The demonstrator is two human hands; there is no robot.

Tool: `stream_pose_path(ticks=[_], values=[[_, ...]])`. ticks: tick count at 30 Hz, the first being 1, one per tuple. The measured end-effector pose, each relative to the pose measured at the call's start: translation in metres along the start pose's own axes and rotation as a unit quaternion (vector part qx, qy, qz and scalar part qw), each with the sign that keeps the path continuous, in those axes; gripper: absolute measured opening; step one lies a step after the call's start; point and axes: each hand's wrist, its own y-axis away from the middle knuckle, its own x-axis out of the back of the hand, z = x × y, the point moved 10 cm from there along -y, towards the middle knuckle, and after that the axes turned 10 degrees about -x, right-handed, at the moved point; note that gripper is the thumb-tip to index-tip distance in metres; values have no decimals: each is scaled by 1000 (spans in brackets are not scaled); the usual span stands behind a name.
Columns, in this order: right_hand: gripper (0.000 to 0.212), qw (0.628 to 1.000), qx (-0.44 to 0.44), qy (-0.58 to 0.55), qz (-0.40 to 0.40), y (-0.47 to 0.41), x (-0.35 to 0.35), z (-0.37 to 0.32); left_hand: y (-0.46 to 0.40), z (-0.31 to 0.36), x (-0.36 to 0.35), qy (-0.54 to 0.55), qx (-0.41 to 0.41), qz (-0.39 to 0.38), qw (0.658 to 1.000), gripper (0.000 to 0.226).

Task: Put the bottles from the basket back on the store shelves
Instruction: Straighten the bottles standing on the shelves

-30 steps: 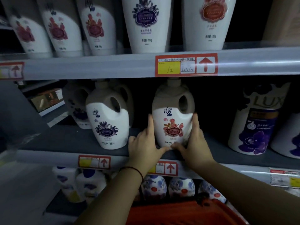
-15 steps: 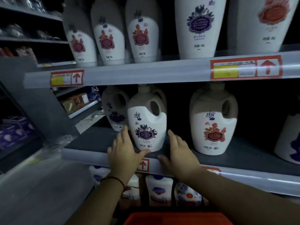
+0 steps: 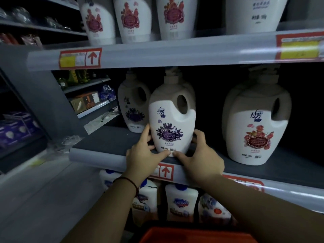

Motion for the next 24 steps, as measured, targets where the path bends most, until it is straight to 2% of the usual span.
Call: stream_pose_path(ticks=[6,9,11,13,15,16,19,24], values=[[62,1000,7,14,-7,2,-2,-1,1,-9,1,78,18,1,997,106],[62,1000,5,16,-15,1,-3,0,3,-7,1,76,26,4,997,106],[61,999,10,16,-28,1,-3,0,6,-4,2,21,30,-10,999,106],[62,998,20,1,-54,4,-2,-1,10,10,5,-125,32,-50,990,100],[65,996,37,-16,-75,8,4,-3,16,33,17,-307,33,-53,950,92],[66,996,48,-14,-74,10,11,-4,20,49,22,-353,19,-39,935,87],[64,994,95,25,-44,23,43,-7,32,102,23,-372,-71,-1,925,68],[63,984,151,94,-12,59,117,20,60,190,-25,-394,-173,-63,901,53]])
